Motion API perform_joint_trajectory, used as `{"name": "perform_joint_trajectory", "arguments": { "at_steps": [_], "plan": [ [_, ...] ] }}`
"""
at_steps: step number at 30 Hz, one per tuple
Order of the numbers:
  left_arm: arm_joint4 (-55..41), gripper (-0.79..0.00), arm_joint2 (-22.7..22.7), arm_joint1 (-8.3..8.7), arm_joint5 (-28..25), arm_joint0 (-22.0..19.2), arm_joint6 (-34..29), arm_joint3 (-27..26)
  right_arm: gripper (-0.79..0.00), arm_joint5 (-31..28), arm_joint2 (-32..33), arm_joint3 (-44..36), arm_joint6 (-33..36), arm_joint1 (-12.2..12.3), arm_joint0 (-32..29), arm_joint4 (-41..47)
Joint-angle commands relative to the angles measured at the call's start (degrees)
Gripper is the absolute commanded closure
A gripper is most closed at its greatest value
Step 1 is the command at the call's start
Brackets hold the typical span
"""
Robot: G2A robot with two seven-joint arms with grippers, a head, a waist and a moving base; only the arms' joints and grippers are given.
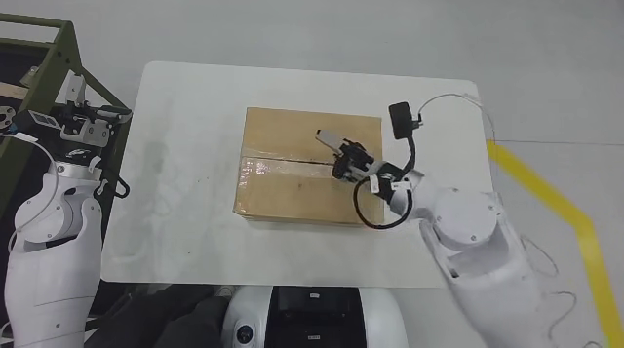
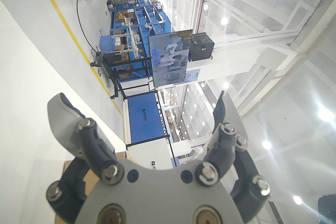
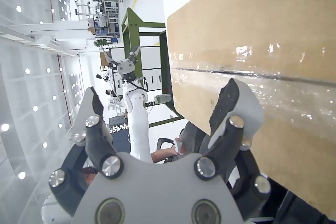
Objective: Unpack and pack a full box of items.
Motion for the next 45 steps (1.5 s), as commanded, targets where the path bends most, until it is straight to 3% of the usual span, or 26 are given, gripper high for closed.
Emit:
{"name": "perform_joint_trajectory", "arguments": {
  "at_steps": [1, 8, 16, 26, 45],
  "plan": [
    [0.0, -0.785, 0.0, 0.0, 0.0, 0.0, 0.0, 0.0, -0.785, -2.3, 1.5, -0.5, 2.2, 0.3, -1.1, 1.2],
    [0.0, -0.785, 0.0, 0.0, 0.0, 0.0, 0.0, 0.0, -0.785, -3.2, 7.0, -1.1, 7.5, 1.5, -6.0, 4.8],
    [0.0, -0.785, 0.0, 0.0, 0.0, 0.0, 0.0, 0.0, -0.785, -2.0, 7.1, -1.3, 8.1, 1.9, -10.1, 9.2],
    [0.0, -0.785, 0.0, 0.0, 0.0, 0.0, 0.0, 0.0, -0.785, -0.1, 5.8, 1.2, 1.5, 1.8, -11.9, 13.9],
    [0.0, -0.785, 0.0, 0.0, 0.0, 0.0, 0.0, 0.0, -0.785, 2.2, 10.5, 0.7, -10.6, 2.0, -14.4, 20.2]
  ]
}}
